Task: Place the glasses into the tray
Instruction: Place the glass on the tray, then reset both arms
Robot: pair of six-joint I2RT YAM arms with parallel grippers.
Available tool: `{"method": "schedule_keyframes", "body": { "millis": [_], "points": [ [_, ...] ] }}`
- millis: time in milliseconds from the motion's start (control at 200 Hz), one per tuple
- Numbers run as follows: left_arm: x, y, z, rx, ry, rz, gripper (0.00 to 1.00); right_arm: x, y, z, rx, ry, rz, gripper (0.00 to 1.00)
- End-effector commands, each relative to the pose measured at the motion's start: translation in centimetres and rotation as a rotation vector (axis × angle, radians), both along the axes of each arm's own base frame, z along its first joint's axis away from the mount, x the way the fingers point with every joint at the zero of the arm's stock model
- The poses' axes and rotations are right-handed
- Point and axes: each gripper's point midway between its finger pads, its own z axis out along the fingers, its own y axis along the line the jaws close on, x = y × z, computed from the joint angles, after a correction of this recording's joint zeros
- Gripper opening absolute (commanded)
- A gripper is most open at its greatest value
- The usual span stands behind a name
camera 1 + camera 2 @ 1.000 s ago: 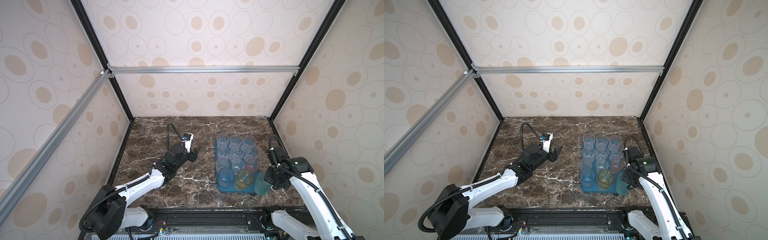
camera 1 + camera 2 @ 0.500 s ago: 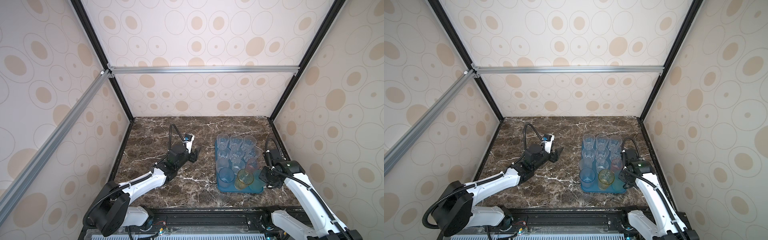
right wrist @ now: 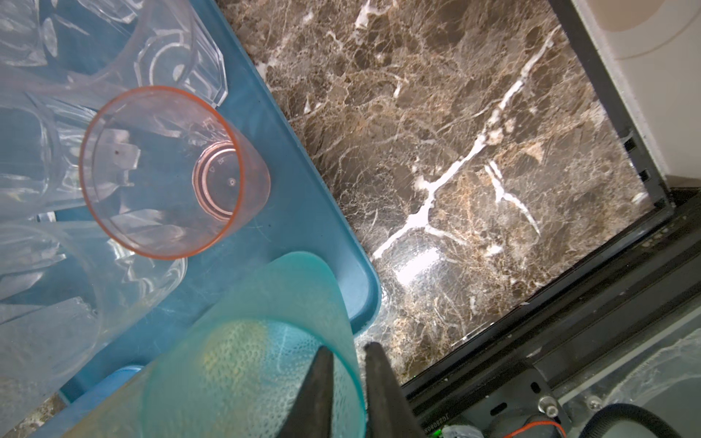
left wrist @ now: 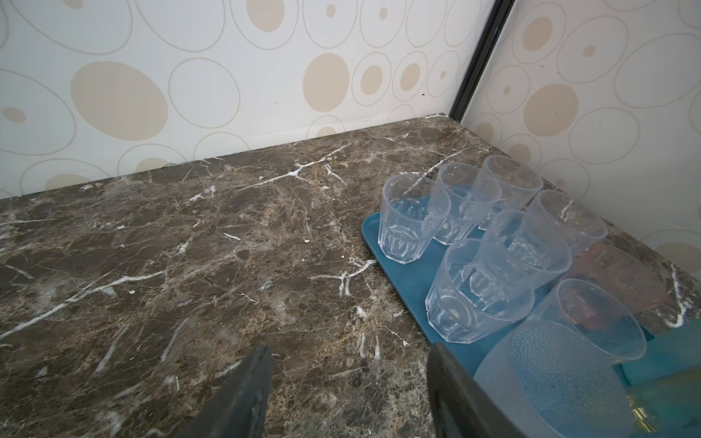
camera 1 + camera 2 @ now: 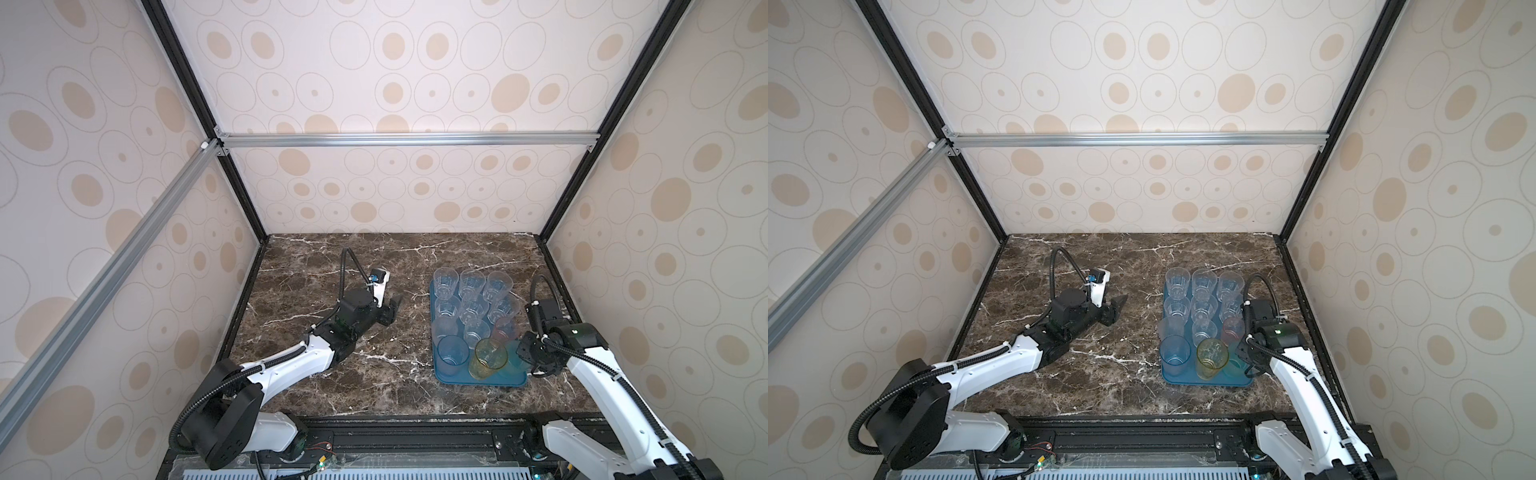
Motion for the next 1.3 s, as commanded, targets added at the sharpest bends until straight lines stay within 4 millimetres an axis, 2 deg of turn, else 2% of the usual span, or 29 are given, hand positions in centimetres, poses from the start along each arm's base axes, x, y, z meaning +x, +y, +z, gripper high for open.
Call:
{"method": "schedule_keyframes", "body": {
  "millis": [0,180,315,445,525,585,655,745,820,900,1080,1150,1290],
  "points": [
    [0.3,0.0,0.7,0.015,-0.032,0.003,0.65,-0.3,-0.1,0.9,0.003,-0.004,-0.005,0.27],
    [0.4,0.3,1.0,0.027,-0.047,0.013,0.65,0.2,-0.4,4.0,-0.023,-0.045,0.018,0.33],
    [0.4,0.9,2.0,0.031,-0.086,0.037,0.65,2.2,-0.9,7.1,-0.065,-0.128,0.041,0.41],
    [0.3,3.1,4.0,0.029,-0.170,0.125,0.68,5.5,-2.0,9.7,-0.144,-0.274,0.013,0.57],
    [0.2,5.2,4.9,0.061,-0.243,0.211,0.74,8.0,-3.5,10.5,-0.234,-0.362,-0.026,0.74],
    [0.1,7.6,4.8,0.115,-0.276,0.313,0.84,9.7,-4.9,10.0,-0.289,-0.389,-0.069,0.89],
    [0.1,10.9,4.4,0.206,-0.277,0.470,0.98,11.1,-6.7,9.0,-0.327,-0.409,-0.130,0.95],
    [-0.8,17.4,4.1,0.288,-0.289,0.757,0.99,13.1,-8.4,7.9,-0.318,-0.478,-0.189,1.00],
    [-1.9,22.1,3.2,0.237,-0.271,0.933,0.99,14.0,-9.6,6.2,-0.298,-0.469,-0.253,0.99],
    [-2.6,25.4,1.6,0.185,-0.265,1.062,0.99,14.6,-10.9,4.3,-0.290,-0.444,-0.310,0.99],
    [-4.1,28.7,-0.7,0.350,-0.305,1.240,0.99,16.4,-11.9,1.3,-0.310,-0.483,-0.265,0.99],
    [-4.3,29.0,-1.6,0.407,-0.321,1.221,0.99,17.5,-11.0,0.7,-0.300,-0.507,-0.157,1.00],
    [-3.6,28.5,-3.3,0.474,-0.315,1.143,0.99,17.7,-10.7,-1.0,-0.312,-0.480,-0.098,0.99]
  ]
}}
